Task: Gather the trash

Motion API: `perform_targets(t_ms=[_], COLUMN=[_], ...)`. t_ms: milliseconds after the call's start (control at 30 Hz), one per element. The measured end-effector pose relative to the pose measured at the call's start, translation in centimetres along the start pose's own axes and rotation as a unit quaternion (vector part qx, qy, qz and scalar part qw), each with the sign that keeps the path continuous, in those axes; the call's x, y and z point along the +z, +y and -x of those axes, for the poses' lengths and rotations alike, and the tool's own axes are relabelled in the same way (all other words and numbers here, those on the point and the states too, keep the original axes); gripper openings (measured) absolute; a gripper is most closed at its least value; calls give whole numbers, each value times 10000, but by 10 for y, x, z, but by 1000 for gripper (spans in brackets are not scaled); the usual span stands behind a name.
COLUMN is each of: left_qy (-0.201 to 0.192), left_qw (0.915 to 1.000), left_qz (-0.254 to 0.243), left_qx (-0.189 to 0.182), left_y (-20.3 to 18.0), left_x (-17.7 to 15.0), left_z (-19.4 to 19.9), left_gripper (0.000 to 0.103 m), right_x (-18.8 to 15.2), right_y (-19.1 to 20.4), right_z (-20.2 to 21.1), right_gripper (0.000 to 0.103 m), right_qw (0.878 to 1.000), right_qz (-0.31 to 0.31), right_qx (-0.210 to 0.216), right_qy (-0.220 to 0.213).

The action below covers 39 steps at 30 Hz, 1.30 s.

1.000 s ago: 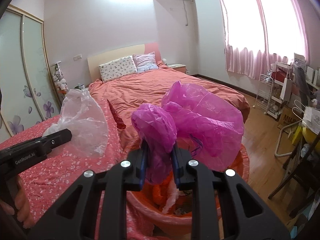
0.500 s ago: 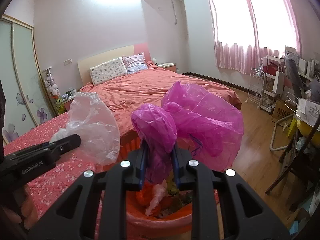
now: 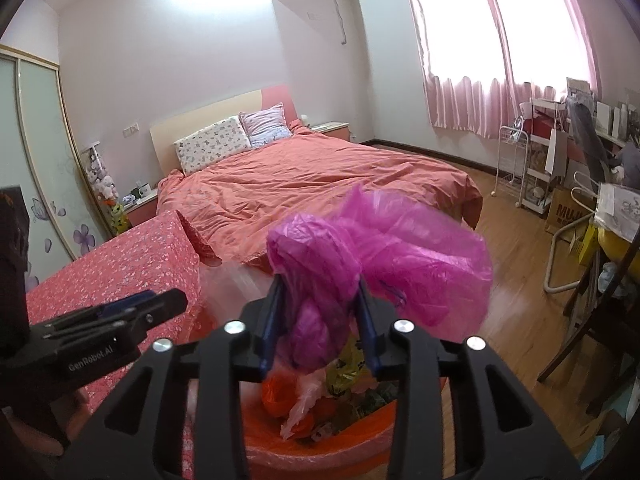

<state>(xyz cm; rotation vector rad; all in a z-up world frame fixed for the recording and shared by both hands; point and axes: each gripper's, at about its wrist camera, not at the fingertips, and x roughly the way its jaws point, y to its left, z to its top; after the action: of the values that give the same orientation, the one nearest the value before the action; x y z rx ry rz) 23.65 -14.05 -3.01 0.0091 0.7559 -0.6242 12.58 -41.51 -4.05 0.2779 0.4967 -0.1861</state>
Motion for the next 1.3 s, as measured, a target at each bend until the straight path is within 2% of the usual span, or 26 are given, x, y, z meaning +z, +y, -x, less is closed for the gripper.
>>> perform_targets(t_ms=[133, 200, 400, 467, 567, 700, 800, 967, 1067, 1300], left_qy=[23, -29, -506, -665, -953, -1234, -1236, -1512, -1531, -1531], left_qw=[9998, 9994, 9959, 9941, 9901, 9837, 9782, 9661, 9598, 9559], left_qz=[143, 228, 229, 240, 336, 412, 536, 410, 275, 563], left_qx=[164, 265, 714, 820, 971, 1243, 1581, 2054, 2335, 2441], left_y=[10, 17, 34, 39, 42, 38, 36, 27, 20, 16], left_x=[-3, -6, -15, -20, -33, -53, -65, -89, -101, -127], left_z=[5, 15, 62, 79, 108, 144, 159, 186, 195, 212], left_gripper=[53, 56, 80, 92, 98, 101, 101, 101, 101, 101], right_x=[-2, -2, -9, -12, -16, -28, -38, -59, -70, -92], right_y=[-2, -1, 11, 15, 22, 38, 47, 64, 72, 85], right_z=[3, 8, 39, 55, 77, 108, 127, 158, 173, 193], right_gripper=[49, 54, 78, 90, 98, 98, 99, 99, 99, 99], right_qw=[10000, 10000, 9996, 9993, 9984, 9970, 9961, 9903, 9868, 9898], right_qz=[-37, -26, -7, 16, 45, 229, 378, 618, 727, 868], right_qx=[38, 42, 17, 9, -41, -130, -274, -868, -1116, -871], right_qy=[-13, -56, -267, -376, -563, -723, -754, -896, -921, -716])
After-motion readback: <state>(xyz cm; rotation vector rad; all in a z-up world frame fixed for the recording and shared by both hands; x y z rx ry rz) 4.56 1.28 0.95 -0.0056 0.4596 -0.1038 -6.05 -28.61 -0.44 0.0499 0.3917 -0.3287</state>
